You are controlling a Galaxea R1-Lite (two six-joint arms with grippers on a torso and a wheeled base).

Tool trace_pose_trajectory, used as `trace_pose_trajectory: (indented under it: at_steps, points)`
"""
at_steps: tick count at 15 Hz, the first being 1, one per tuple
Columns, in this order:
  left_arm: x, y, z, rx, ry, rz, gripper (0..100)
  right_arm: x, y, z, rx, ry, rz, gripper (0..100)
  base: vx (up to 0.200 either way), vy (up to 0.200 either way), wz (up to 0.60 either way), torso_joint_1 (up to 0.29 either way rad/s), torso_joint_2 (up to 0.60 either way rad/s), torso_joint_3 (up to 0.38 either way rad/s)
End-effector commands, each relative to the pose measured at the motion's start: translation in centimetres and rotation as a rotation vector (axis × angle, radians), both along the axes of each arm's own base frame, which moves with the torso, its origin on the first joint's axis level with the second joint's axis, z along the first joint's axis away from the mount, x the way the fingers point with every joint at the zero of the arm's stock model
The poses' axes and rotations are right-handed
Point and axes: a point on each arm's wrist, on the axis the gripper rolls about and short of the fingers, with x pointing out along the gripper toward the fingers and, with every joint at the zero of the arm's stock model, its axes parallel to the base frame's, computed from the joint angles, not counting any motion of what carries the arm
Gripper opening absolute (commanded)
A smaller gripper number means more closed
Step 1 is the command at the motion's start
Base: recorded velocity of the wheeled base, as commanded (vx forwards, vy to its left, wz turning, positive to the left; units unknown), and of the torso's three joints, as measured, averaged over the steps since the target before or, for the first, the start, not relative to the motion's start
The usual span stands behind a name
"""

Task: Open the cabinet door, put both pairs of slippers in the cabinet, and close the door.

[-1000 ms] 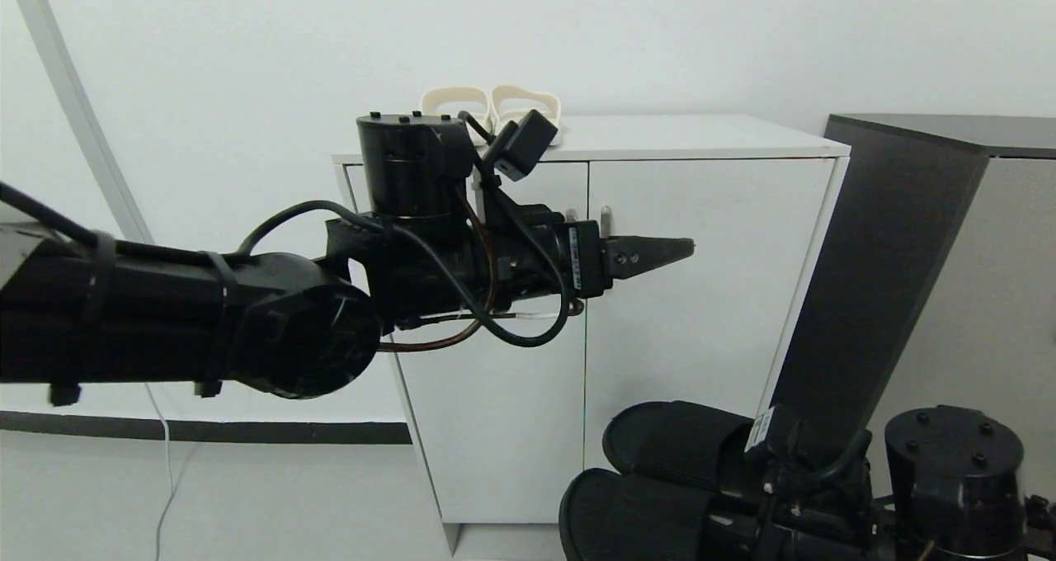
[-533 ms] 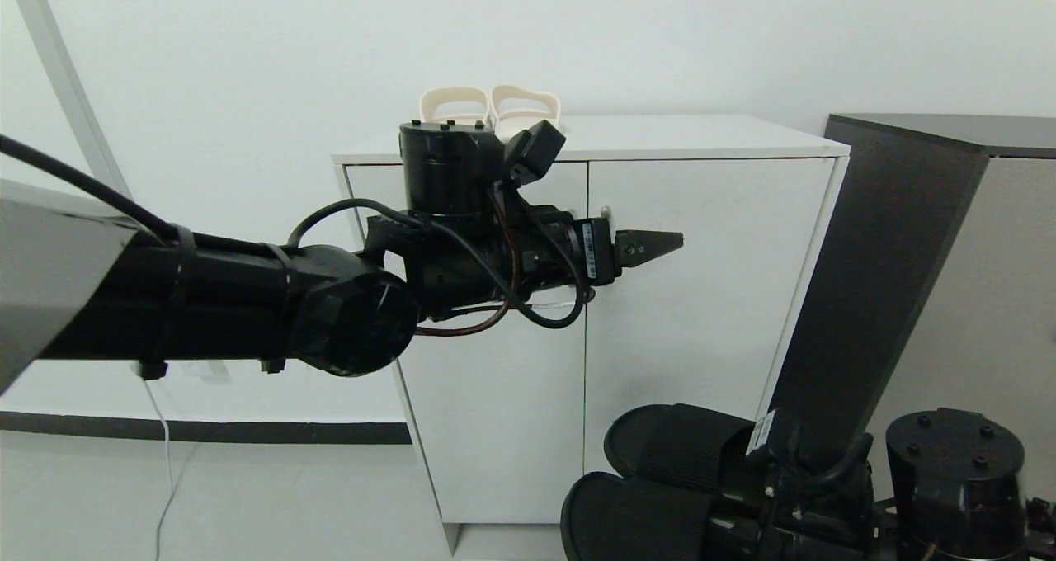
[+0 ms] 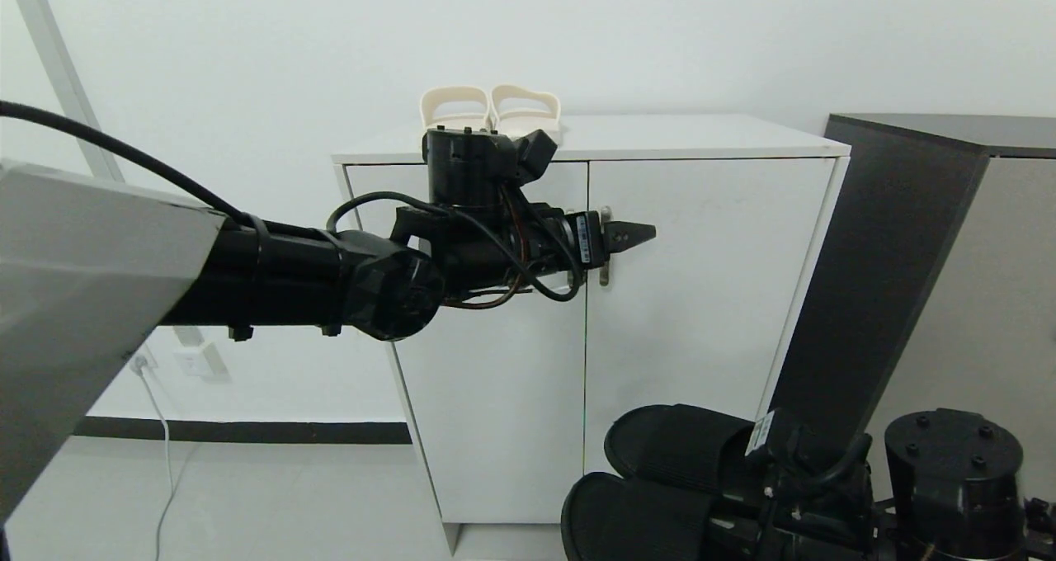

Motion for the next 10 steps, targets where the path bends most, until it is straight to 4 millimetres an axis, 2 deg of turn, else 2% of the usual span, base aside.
trace_pose_trajectory:
  at_steps: [1, 7, 10]
  points:
    - [0.9, 0.1, -0.3, 0.0, 0.0, 0.018, 100, 0.0, 0.1, -0.1, -0.004, 0.003, 0.001, 0, 0.0, 0.0, 0.0, 0.0, 0.0, 0.0]
    - [3.3, -1.5, -1.7, 0.012, 0.018, 0.021, 100, 0.1, 0.1, -0.4, -0.012, 0.015, 0.002, 0, 0.0, 0.0, 0.0, 0.0, 0.0, 0.0]
    - [3.7, -1.7, -1.5, 0.015, 0.025, 0.02, 100, 0.1, 0.1, -0.5, -0.013, 0.016, 0.002, 0, 0.0, 0.0, 0.0, 0.0, 0.0, 0.0]
